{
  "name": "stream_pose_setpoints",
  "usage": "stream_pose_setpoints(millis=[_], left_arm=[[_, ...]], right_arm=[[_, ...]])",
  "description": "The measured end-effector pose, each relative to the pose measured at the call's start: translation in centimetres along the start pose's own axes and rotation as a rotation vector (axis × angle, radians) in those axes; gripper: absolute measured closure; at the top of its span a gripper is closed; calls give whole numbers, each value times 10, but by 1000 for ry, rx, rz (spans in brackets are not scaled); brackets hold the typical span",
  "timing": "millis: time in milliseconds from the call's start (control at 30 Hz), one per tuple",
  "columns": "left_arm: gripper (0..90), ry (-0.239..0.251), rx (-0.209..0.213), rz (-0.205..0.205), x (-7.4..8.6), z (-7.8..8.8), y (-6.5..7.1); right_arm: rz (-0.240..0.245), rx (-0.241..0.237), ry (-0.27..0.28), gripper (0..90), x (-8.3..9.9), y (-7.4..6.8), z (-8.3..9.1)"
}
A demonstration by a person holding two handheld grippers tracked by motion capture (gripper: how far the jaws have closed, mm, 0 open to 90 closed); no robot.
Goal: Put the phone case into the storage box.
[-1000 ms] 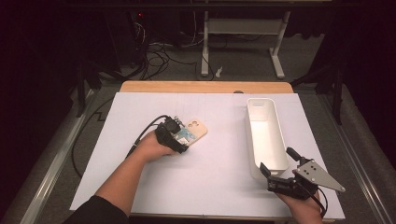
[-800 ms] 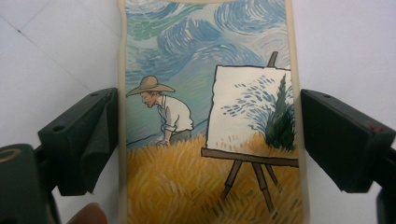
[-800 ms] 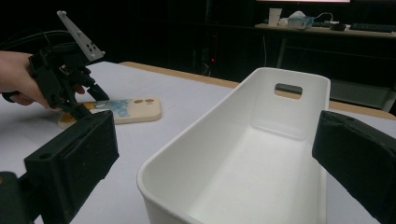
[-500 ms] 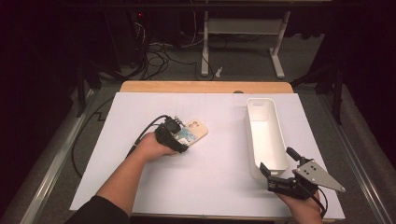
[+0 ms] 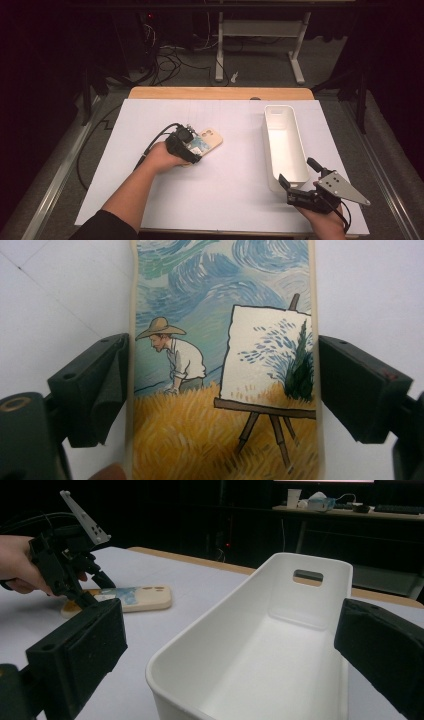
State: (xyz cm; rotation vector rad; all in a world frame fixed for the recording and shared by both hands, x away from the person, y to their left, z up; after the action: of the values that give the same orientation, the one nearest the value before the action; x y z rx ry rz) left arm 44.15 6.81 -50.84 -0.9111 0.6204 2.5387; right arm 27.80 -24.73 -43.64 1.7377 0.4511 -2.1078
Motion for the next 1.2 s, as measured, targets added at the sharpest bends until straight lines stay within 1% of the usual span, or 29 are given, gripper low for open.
stream_pose_setpoints(millis=[133,333,600,733,867,900,933,1100,1167,1200], left_arm=[[134,3,3,-10,0,1,1],[135,10,13,-8,0,4,2],[135,55,45,10,-6,14,6],[133,78,73,22,-9,23,8],[132,118,108,30,-10,35,13],[132,124,118,37,-10,37,14],[130,125,131,50,-9,39,14],[129,186,175,71,1,50,15],[129,193,200,93,5,54,15],[128,193,207,88,7,56,15]], right_arm=[[-1,0,0,9,0,1,0],[-1,0,0,9,0,1,0],[-1,0,0,9,0,1,0],[0,-1,0,9,0,0,0],[0,-1,1,9,0,1,0],[0,-1,1,9,0,0,0],[0,-1,1,9,0,0,0],[1,-2,-1,9,0,-1,0],[-1,-3,-1,9,0,-1,0],[1,-3,-1,9,0,-1,0]])
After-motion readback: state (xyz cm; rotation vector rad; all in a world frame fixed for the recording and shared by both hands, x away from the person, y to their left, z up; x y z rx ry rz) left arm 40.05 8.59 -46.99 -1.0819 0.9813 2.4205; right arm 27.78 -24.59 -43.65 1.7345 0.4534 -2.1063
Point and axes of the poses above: each handheld gripper's, and its own axes: z roughly backward along the jaws, x roughly out of its underside, y roughly to its right, the point moved 4 cm from there along -z, roughly forward along the jaws, and after that the axes turned 2 degrees about -z, right-handed, at the moved point
